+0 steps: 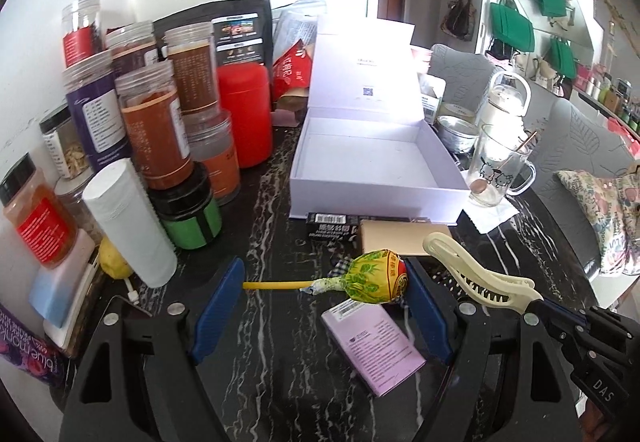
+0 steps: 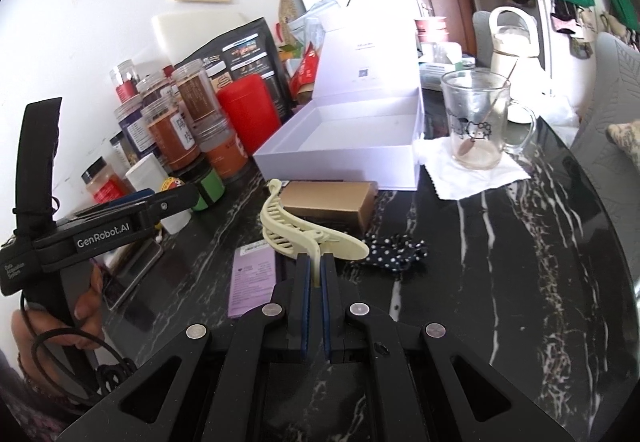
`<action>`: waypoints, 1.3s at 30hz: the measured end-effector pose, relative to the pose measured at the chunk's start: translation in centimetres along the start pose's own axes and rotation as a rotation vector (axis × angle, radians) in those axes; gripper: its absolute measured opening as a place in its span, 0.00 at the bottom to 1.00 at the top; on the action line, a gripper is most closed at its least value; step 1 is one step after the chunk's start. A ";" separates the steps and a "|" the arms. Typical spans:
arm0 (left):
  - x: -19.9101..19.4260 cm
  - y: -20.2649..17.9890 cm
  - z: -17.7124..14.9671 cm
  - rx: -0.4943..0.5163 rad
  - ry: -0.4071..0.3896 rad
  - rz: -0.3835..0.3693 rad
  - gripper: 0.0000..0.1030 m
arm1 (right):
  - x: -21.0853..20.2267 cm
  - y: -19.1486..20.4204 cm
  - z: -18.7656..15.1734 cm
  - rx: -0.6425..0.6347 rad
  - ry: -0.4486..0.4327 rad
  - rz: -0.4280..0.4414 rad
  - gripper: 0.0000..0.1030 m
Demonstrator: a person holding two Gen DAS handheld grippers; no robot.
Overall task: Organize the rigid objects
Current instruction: 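Carry the lollipop in the left gripper while the right gripper carries the clip over the white box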
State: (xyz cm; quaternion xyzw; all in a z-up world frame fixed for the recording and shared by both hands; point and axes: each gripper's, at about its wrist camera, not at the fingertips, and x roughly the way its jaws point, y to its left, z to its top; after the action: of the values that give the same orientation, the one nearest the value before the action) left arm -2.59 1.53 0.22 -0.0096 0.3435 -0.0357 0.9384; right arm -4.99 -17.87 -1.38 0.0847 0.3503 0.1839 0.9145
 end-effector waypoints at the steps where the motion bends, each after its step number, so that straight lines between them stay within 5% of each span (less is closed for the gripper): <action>1: 0.1 -0.2 0.2 0.003 -0.001 -0.002 0.78 | 0.0 -0.1 0.2 0.001 -0.001 -0.002 0.05; 39: 6.1 -1.8 12.9 0.038 -0.121 -0.013 0.78 | 5.3 -1.5 12.7 -0.060 -0.053 -0.044 0.05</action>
State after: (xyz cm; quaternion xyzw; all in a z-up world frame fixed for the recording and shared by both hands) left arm 10.29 -0.84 6.23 0.0038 0.2851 -0.0475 0.9573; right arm 7.61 -17.48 4.34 0.0545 0.3221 0.1720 0.9294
